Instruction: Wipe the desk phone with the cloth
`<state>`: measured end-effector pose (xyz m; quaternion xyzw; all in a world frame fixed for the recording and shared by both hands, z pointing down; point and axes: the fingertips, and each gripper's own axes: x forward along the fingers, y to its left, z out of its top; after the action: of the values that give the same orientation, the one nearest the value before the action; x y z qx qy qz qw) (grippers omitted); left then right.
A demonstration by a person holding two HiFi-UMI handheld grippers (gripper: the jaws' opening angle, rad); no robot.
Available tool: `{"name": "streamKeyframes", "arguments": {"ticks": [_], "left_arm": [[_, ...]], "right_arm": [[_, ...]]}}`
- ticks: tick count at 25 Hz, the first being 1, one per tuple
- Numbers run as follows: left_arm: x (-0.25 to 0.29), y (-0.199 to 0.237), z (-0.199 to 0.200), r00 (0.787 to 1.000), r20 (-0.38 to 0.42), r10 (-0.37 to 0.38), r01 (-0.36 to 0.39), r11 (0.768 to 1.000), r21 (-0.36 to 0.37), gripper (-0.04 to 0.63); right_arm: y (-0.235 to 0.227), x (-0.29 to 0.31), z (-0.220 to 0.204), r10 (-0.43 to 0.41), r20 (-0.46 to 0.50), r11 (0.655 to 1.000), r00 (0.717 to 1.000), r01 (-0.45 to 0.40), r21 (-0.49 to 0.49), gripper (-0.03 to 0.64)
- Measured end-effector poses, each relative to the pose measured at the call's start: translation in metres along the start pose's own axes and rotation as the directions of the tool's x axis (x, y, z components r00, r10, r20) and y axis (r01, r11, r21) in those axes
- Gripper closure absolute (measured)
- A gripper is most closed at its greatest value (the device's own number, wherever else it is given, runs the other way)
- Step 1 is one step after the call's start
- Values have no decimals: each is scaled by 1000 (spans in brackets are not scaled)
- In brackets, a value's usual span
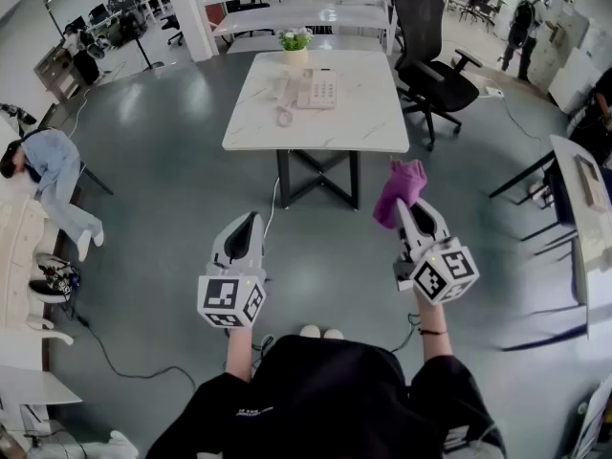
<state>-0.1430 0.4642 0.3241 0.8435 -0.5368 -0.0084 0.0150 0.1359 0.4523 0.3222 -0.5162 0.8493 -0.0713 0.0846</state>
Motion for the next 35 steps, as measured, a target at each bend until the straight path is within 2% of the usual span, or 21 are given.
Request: {"name": "streamKeyframes", "arguments": {"ticks": [22, 35], "left_arm": [[13, -29, -2, 999, -25, 23, -24, 1000, -18, 597], [42, -11, -16, 997, -42, 67, -68, 997, -35, 597]], "right_arm": [[-35, -9, 2, -13, -15, 1000, 1000, 13, -4, 583], [-51, 37, -4, 15, -13, 1000, 1000, -15, 5, 583]]}}
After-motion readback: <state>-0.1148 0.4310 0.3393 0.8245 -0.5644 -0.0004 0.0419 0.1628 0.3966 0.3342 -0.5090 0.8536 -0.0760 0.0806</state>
